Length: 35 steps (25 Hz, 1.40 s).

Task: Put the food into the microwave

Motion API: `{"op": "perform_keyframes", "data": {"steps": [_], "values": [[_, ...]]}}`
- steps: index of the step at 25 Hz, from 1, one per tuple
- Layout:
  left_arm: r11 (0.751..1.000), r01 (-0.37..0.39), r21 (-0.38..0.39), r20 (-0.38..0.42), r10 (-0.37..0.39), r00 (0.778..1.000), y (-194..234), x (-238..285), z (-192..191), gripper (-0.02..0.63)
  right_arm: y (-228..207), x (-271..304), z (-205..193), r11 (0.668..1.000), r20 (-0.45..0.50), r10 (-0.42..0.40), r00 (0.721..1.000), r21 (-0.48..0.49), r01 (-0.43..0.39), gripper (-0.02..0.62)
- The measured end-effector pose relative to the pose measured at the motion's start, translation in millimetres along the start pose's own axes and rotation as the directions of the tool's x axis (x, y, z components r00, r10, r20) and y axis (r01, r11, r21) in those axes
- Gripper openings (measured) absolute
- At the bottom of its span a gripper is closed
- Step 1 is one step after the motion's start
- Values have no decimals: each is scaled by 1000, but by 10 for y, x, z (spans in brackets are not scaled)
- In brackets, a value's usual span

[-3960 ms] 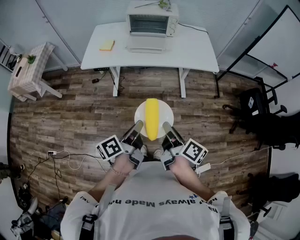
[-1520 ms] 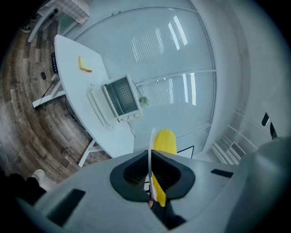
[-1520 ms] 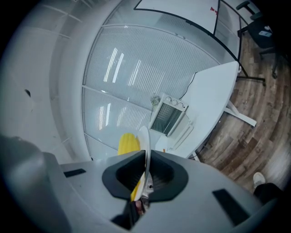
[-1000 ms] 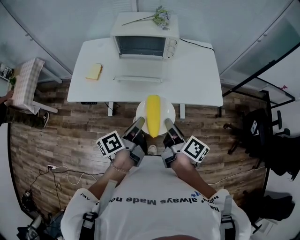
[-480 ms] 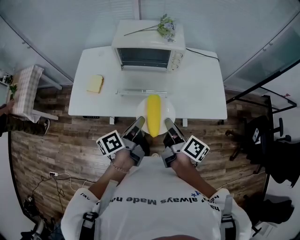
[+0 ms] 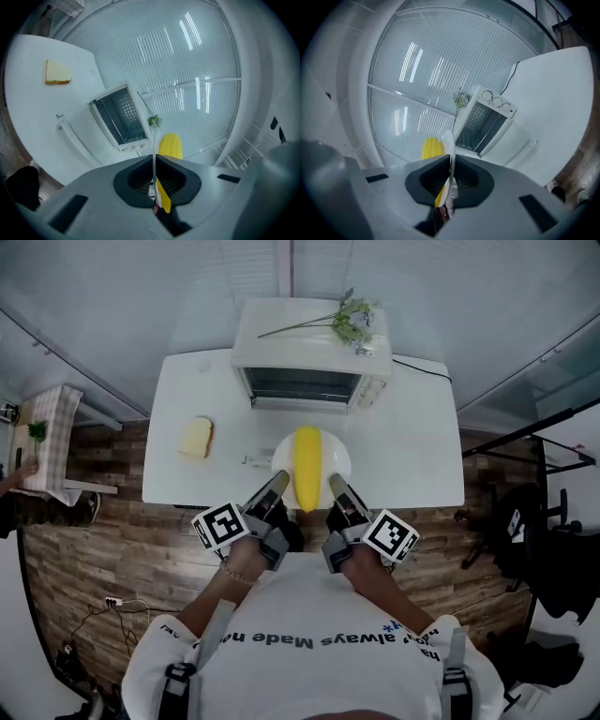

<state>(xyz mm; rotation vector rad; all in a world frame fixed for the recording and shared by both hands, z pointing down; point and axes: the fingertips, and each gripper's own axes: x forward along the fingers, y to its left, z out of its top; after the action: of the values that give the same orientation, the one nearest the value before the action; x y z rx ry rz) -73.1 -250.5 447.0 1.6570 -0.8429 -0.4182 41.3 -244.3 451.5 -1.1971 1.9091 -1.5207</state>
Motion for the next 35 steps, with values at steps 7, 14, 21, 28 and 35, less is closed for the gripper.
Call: {"op": "perform_keyframes", "data": {"steps": [7, 14, 21, 28, 35], "values": [[1000, 3, -4, -23, -3, 1000, 144, 444, 632, 18, 12, 711, 285, 1000, 17, -18, 1000, 1, 18, 25], [1000, 3, -4, -40, -4, 999, 249, 747, 1028, 18, -3, 1170, 475, 1000, 28, -24, 999, 7, 24, 25], [999, -13, -31, -43, 12, 999, 295, 955, 1031, 17, -122, 1253, 639, 999, 16, -49, 999, 21, 49, 25], [998, -27, -52, -31, 25, 999, 291, 1251, 918, 17, -289, 1234, 915, 998, -3, -60, 998, 20, 60, 25], [998, -37, -48, -29, 35, 999, 298, 1324, 891, 17, -341, 1239, 979, 998, -18, -59, 998, 19, 59, 25]]}}
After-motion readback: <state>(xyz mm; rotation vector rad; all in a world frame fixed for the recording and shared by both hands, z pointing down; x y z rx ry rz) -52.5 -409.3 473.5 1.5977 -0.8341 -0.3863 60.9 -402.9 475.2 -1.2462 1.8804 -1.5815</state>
